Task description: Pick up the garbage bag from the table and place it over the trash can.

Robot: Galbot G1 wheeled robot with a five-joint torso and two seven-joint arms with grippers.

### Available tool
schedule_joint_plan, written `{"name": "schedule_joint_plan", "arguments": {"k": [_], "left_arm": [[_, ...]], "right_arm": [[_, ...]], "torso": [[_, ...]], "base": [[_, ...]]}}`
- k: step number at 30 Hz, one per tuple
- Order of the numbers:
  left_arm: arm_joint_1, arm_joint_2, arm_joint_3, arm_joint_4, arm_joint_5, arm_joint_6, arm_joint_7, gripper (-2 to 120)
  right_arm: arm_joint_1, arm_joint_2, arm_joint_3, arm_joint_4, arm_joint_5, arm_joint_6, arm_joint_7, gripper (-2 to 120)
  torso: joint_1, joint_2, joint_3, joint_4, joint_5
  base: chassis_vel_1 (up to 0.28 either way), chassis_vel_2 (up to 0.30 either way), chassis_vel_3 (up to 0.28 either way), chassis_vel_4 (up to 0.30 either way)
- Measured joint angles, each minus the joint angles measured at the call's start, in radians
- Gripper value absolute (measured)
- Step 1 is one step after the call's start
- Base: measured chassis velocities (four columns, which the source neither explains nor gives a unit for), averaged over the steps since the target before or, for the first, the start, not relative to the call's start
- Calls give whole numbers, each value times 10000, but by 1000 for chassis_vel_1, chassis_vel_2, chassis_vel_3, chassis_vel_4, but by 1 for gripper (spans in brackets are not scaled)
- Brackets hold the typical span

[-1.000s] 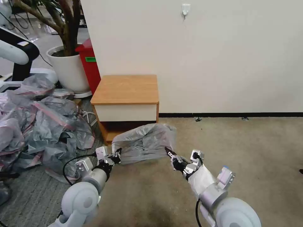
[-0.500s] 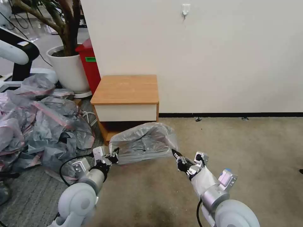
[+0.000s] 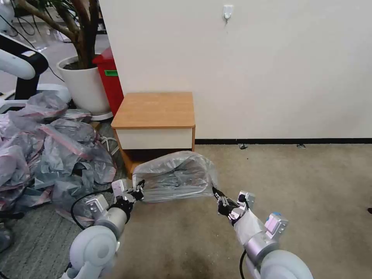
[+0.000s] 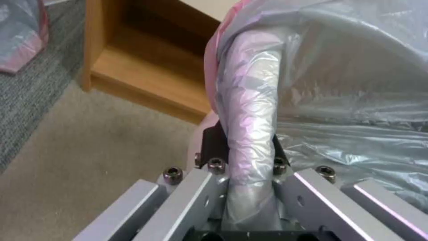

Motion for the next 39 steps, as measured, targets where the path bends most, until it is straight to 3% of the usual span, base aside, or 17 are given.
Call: {"name": "schedule_joint_plan", "arguments": {"k": [23,26,32,39], "left_arm": [[214,4,-25,-213,-213,433,42,3],[100,83,-84,-89,-349,448,40,3],[5,345,-256,12,-593,478,43,3],[-168,932,-531,193,-880,499,177,3]], "right_arm": [[252,-308,-279,-503,-755,171,-103,0],[158,-402,-354,-436,-1113,315,-118,17],[85,-572,-381,-440,-1510,457,-149,33],[27,-904,-51,-718,-1624,813,-292,61]], "torso": [[0,0,0,0,1],[0,0,0,0,0],[0,0,0,0,0],[0,0,0,0,0]], "base": [[0,0,0,0],[0,0,0,0],[0,0,0,0],[0,0,0,0]]}}
